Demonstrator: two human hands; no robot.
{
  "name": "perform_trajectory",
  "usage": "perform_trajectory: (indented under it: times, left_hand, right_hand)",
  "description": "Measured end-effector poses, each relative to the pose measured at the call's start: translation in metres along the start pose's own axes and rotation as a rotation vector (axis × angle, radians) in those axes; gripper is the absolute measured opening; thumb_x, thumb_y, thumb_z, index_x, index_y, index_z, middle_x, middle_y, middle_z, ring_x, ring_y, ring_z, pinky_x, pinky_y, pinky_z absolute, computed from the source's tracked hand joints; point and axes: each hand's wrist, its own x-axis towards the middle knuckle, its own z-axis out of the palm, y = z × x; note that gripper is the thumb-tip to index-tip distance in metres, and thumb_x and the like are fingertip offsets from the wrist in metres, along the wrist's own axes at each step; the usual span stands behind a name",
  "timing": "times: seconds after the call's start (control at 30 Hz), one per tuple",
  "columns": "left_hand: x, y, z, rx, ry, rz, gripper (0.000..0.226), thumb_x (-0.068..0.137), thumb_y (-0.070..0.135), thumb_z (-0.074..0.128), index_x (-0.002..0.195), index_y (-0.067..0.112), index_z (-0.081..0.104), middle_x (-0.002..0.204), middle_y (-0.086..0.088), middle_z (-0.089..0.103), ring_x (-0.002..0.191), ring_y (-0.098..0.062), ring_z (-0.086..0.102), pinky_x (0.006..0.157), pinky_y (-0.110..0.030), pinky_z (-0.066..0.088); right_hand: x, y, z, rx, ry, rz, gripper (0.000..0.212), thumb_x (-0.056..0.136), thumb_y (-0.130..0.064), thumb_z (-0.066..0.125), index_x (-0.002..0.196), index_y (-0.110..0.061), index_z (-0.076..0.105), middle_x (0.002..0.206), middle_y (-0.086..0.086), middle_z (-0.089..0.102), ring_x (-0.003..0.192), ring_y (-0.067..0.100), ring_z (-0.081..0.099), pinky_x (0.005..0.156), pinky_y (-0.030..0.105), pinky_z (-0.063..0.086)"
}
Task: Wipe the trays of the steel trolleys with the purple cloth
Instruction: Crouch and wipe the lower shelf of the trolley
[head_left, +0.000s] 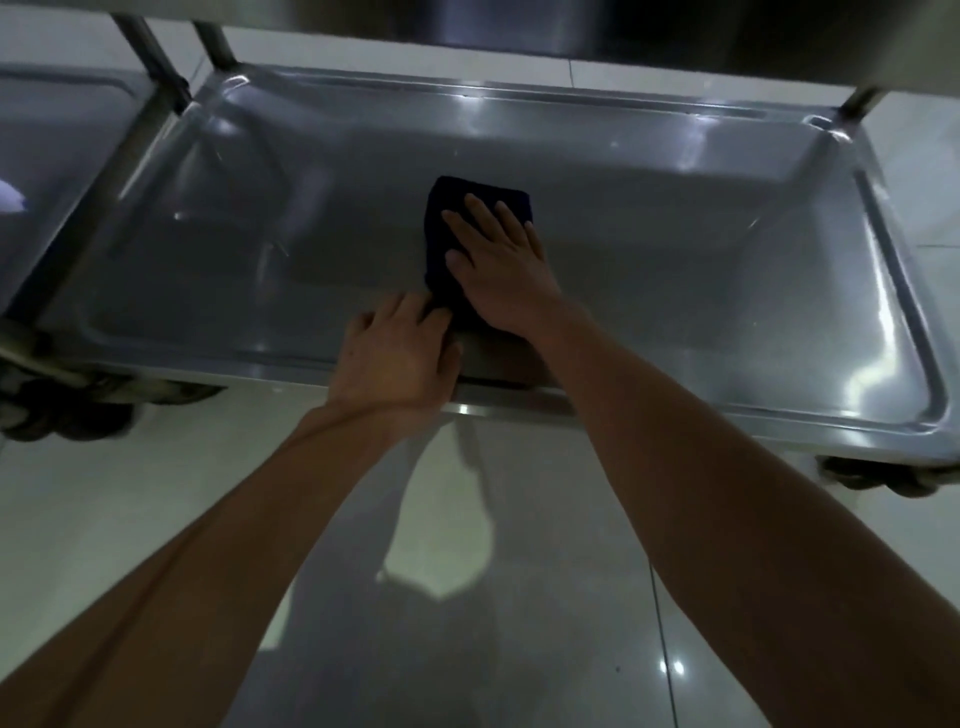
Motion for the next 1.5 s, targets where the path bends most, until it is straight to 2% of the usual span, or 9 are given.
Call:
perform_trajectory:
  times: [0.23,0.5,0.63,0.73,0.87,1.17,1.3,1.43,1.5]
  left_hand:
    - [0.029,0.051,0.010,0.014,-0.005,0.084,0.034,0.097,0.035,0.050,0.122,0.016,0.063,0.127,-0.006,0.058,0.111,-0.032,0.052,0.092,-0.045,0.042]
    - [0.073,0.163,0.038,0.005,-0.006,0.208,0.037,0.097,0.040,0.044,0.125,0.021,0.060,0.136,-0.003,0.053,0.125,-0.029,0.046,0.098,-0.046,0.042]
    - [0.085,0.213,0.051,-0.047,0.002,0.284,0.035,0.098,0.042,0.042,0.117,0.022,0.064,0.134,-0.001,0.054,0.126,-0.027,0.046,0.096,-0.048,0.043]
    - [0.085,0.225,0.059,-0.032,0.018,0.292,0.039,0.096,0.042,0.037,0.111,0.024,0.069,0.125,0.001,0.059,0.121,-0.025,0.050,0.096,-0.049,0.042]
    - [0.085,0.225,0.062,-0.064,0.026,0.293,0.041,0.089,0.042,0.039,0.110,0.027,0.071,0.126,0.004,0.061,0.125,-0.023,0.051,0.097,-0.050,0.041]
    - [0.078,0.221,0.064,-0.051,0.010,0.306,0.032,0.093,0.036,0.052,0.119,0.026,0.068,0.134,0.000,0.057,0.133,-0.026,0.048,0.102,-0.055,0.039]
    - [0.074,0.222,0.062,-0.012,-0.030,0.304,0.038,0.094,0.040,0.047,0.127,0.027,0.062,0.140,0.000,0.052,0.139,-0.026,0.042,0.102,-0.061,0.037]
    - [0.067,0.220,0.059,0.067,-0.127,0.299,0.054,0.095,0.049,0.035,0.144,0.030,0.044,0.158,0.001,0.034,0.147,-0.028,0.026,0.108,-0.068,0.028]
    - [0.054,0.210,0.054,0.049,-0.123,0.308,0.054,0.095,0.049,0.035,0.144,0.029,0.044,0.157,-0.001,0.036,0.147,-0.029,0.027,0.109,-0.067,0.028]
  right_hand:
    - [-0.013,0.074,-0.029,0.004,0.054,0.106,0.052,0.107,-0.035,0.022,0.158,-0.030,0.014,0.167,-0.004,0.002,0.154,0.023,-0.003,0.123,0.045,0.000]
    - [-0.065,0.213,-0.082,-0.041,0.145,0.321,0.053,0.106,-0.032,0.026,0.158,-0.027,0.017,0.167,0.000,0.006,0.153,0.026,0.002,0.123,0.046,0.003]
    - [-0.101,0.276,-0.110,-0.108,0.237,0.463,0.050,0.107,-0.029,0.029,0.156,-0.021,0.025,0.165,0.008,0.016,0.151,0.031,0.013,0.122,0.048,0.011]
    - [-0.119,0.298,-0.119,-0.092,0.253,0.492,0.050,0.107,-0.029,0.029,0.156,-0.021,0.025,0.165,0.007,0.016,0.150,0.033,0.014,0.122,0.049,0.013]
    - [-0.125,0.299,-0.119,-0.077,0.260,0.488,0.051,0.107,-0.029,0.028,0.157,-0.022,0.024,0.165,0.007,0.015,0.151,0.033,0.013,0.122,0.049,0.011]
    - [-0.198,0.270,-0.098,-0.097,0.233,0.561,0.052,0.108,-0.032,0.024,0.158,-0.025,0.016,0.167,0.005,0.008,0.153,0.030,0.004,0.123,0.049,0.007]
    - [-0.238,0.242,-0.089,-0.111,0.196,0.621,0.053,0.107,-0.033,0.022,0.159,-0.023,0.015,0.167,0.005,0.008,0.153,0.029,0.005,0.124,0.047,0.007]
    - [-0.275,0.205,-0.078,-0.199,0.209,0.673,0.052,0.108,-0.031,0.018,0.159,-0.020,0.014,0.166,0.005,0.009,0.153,0.026,0.007,0.122,0.046,0.012]
    - [-0.281,0.189,-0.071,-0.208,0.202,0.719,0.052,0.108,-0.032,0.017,0.159,-0.020,0.016,0.167,0.003,0.008,0.153,0.025,0.005,0.122,0.047,0.010]
